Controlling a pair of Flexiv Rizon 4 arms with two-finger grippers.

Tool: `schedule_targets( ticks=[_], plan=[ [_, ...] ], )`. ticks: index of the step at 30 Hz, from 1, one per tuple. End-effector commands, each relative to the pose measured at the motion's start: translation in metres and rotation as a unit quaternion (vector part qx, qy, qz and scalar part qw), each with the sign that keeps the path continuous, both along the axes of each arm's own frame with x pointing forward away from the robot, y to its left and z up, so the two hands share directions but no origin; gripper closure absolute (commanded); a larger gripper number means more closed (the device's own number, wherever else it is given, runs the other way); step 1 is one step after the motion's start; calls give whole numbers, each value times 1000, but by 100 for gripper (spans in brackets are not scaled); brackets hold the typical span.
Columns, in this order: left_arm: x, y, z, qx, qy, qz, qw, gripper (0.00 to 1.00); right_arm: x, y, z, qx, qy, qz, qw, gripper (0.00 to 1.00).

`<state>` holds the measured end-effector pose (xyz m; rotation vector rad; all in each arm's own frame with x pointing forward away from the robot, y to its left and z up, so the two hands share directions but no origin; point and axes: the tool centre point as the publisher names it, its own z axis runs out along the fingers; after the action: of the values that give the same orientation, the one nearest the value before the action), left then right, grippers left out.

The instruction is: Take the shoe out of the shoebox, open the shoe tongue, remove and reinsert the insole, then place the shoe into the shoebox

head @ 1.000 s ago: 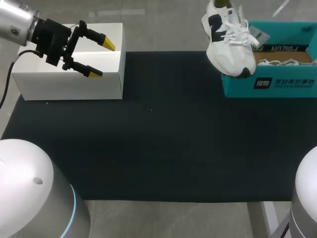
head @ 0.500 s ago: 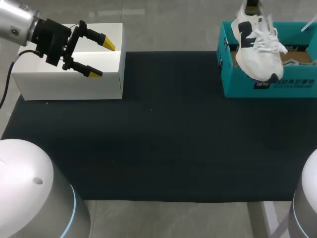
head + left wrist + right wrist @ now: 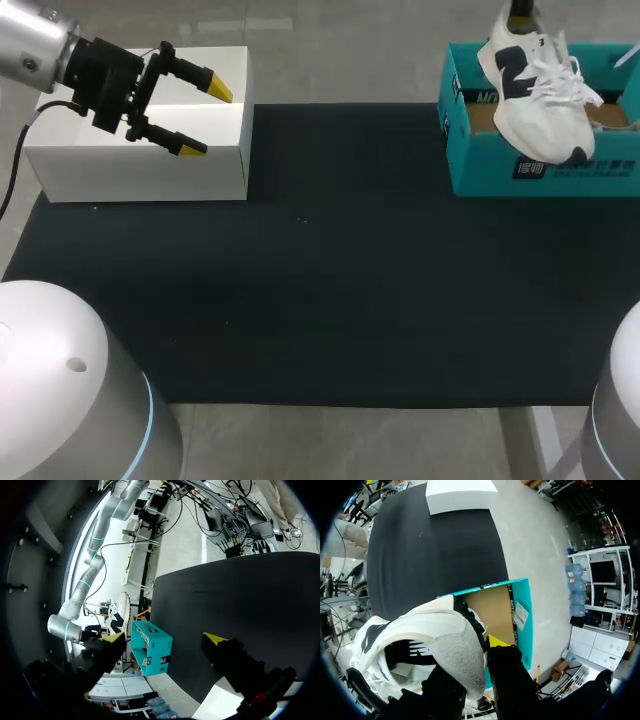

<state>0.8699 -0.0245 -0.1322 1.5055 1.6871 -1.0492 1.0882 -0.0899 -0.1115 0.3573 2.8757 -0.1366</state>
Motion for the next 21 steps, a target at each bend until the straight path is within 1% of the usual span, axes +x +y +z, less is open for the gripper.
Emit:
schedule_targets(
  ticks=[1, 7, 9, 16, 21],
  plan=[
    [1, 0, 0, 1, 0, -1, 1000, 0, 1, 0, 2, 0, 2, 0, 1000, 100],
    [1, 0, 0, 1, 0, -1, 1000, 0, 1, 0, 2, 0, 2, 0, 1000, 100],
    [1, 0, 0, 1, 0, -1, 1000, 0, 10, -9, 0, -10, 1, -6, 1000, 100],
    [1, 0, 0, 1, 0, -1, 1000, 0, 48, -54, -1, -50, -8, -45, 998, 100],
    [1, 0, 0, 1, 0, -1, 1000, 0, 71, -82, -5, -74, -14, -57, 996, 100]
  ],
)
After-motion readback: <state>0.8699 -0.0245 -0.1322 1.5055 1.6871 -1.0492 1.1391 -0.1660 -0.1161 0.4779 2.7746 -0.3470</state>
